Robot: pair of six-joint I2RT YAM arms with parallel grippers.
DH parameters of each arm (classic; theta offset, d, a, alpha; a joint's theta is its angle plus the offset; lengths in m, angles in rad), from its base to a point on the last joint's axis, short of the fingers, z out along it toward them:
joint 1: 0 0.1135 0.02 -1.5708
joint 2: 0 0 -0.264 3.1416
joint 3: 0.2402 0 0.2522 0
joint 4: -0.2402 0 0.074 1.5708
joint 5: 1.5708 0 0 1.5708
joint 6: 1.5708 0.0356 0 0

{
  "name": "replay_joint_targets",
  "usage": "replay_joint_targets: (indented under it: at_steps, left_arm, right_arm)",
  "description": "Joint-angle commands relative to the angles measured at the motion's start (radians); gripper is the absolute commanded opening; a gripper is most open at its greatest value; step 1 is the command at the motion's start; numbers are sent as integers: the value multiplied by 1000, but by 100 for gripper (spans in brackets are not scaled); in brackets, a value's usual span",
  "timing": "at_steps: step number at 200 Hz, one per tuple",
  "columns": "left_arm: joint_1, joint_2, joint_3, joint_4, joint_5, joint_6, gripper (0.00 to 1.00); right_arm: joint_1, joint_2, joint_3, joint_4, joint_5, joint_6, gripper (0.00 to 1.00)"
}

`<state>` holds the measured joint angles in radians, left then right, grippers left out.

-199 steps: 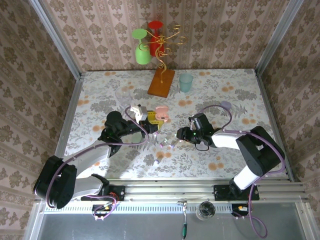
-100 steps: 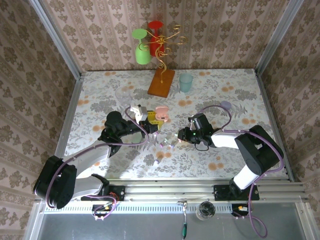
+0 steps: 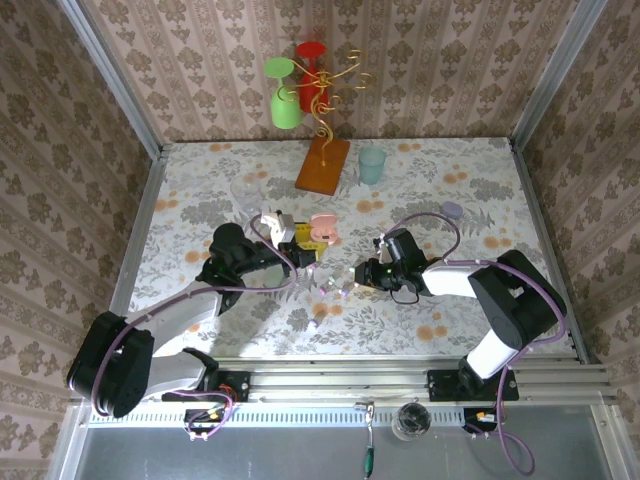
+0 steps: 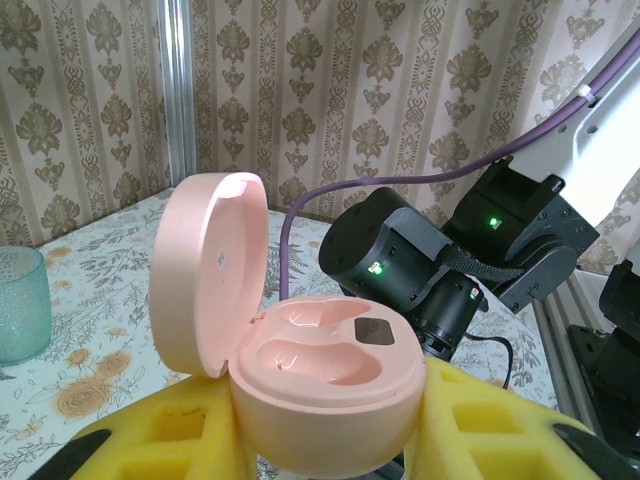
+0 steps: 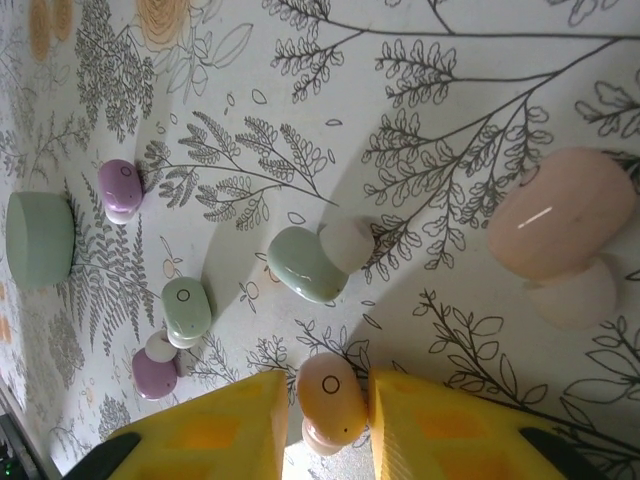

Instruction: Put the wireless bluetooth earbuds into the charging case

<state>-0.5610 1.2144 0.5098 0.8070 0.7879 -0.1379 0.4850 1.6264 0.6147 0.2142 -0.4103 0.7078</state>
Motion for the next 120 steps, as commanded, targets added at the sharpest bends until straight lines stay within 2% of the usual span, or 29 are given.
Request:
replay_joint_targets:
  at_steps: [1, 87, 120]
  left_arm:
    - [7, -3, -9, 24, 5, 18, 31]
    - [7, 7, -7, 27, 4, 20, 31]
    - [4, 11, -10, 14, -38, 48, 30]
  right_arm:
    - [6, 19, 5, -9, -32, -21, 26]
    - [7, 59, 33, -35, -14, -11, 24]
    - [7, -8, 19, -82, 64, 2, 23]
